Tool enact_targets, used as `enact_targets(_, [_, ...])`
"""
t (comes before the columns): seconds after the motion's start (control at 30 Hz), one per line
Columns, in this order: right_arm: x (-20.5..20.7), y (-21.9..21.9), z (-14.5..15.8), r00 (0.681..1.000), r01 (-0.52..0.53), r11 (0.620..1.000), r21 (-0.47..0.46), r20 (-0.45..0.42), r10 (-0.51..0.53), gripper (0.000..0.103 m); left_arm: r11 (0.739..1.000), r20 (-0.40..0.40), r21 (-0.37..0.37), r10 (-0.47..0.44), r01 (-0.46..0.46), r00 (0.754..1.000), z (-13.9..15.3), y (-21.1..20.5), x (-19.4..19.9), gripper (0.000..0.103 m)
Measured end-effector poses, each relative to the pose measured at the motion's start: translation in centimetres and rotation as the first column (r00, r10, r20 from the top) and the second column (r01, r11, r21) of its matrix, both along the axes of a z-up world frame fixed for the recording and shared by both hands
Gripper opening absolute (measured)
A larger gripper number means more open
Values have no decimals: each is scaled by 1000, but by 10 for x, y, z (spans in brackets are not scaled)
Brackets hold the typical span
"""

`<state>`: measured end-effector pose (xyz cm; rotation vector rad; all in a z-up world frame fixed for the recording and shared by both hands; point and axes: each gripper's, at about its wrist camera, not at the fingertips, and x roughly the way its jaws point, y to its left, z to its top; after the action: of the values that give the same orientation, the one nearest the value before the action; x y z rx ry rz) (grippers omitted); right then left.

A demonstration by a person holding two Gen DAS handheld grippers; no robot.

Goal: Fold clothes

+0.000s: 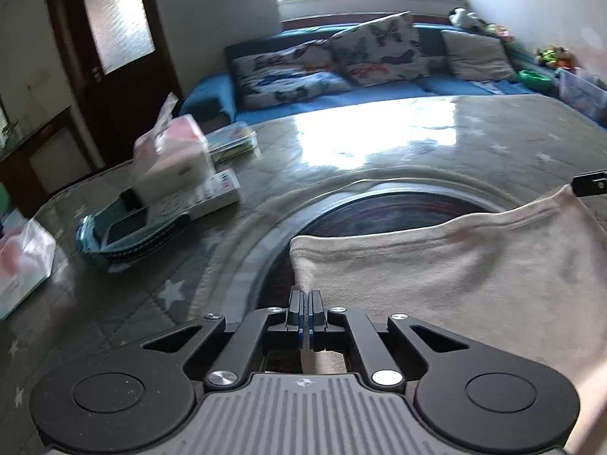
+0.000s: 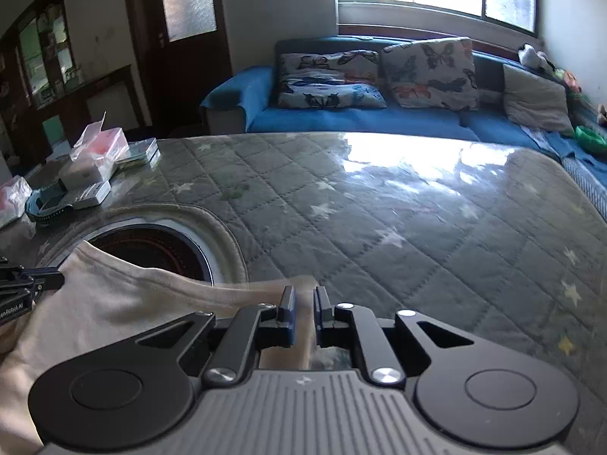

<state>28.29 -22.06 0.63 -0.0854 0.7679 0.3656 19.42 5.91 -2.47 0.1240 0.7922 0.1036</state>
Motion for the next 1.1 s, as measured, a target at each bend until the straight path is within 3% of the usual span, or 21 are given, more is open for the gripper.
enact_targets(0.1, [-7, 2, 4, 1000, -28, 1000, -9, 2, 28, 11, 1000, -4, -10, 11, -11, 1000, 1, 3, -1, 7])
enact_targets(0.23, [-28, -3, 9, 998, -60, 998, -21, -3, 60, 21, 1000, -4, -7, 12, -12, 1000, 5, 0, -6, 8])
enact_targets(0.43, [-80, -26, 10, 997, -62, 997, -36, -43, 61, 27, 996, 20, -33, -77, 78, 997, 16, -21, -29, 8])
enact_targets(0.53, [-103, -44, 8, 998, -28, 999, -44, -57, 25, 31, 990, 14, -49, -135, 135, 991, 16, -35, -38, 8])
enact_targets(0.77, [-137, -88, -7, 992, 89, 991, -98, -81, -97, 31, 986, -22, -51, -162, 161, 987, 1, -51, -47, 9])
enact_targets(0.87, [-147, -102, -6, 985, 147, 982, -118, -73, -156, 32, 987, -18, -51, -152, 151, 988, 1, -47, -49, 13])
enact_targets(1.03, [-155, -101, -2, 984, 170, 969, -179, -30, -178, 34, 989, -20, -56, -137, 136, 990, 2, -44, -50, 23])
enact_targets(1.1, [-160, -98, 4, 989, 144, 976, -163, -15, -148, 34, 990, -21, -59, -131, 130, 991, 3, -42, -52, 23])
